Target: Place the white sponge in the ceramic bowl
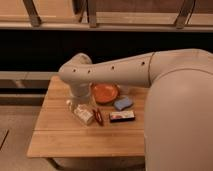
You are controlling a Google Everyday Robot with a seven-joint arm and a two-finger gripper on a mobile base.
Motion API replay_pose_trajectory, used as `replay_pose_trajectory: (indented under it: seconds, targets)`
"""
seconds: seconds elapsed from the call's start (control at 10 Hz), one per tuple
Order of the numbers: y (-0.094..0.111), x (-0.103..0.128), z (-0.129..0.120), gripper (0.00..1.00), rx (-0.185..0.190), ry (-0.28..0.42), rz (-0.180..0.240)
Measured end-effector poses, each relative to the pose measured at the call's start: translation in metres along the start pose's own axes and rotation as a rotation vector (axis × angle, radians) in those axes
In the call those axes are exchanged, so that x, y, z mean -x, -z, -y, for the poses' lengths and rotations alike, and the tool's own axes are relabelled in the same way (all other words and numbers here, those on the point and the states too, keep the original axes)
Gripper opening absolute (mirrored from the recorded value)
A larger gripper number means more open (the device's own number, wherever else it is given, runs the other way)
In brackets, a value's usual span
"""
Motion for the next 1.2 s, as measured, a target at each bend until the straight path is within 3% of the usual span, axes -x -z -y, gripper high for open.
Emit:
replay_pose_trajectory:
  seconds: [0.1, 0.2, 0.3, 0.6, 0.8, 1.0, 1.2]
  targets:
    - [0.002, 0.008, 0.005, 0.65, 0.010, 0.007, 0.033]
    - [0.010, 0.024, 0.016, 0.65, 0.040, 0.020, 0.111]
    - [0.028, 0.040, 0.031, 0.65, 0.087, 0.043, 0.217]
    - [0.082, 0.059, 0.081, 0.65, 0.172, 0.064, 0.457]
    - [0.096, 0.060, 0.091, 0.65, 0.185, 0.072, 0.510]
    - [0.087, 0.059, 0.094, 0.65, 0.186, 0.071, 0.501]
    - [0.070, 0.063, 0.139, 0.65, 0.173, -0.007, 0.498]
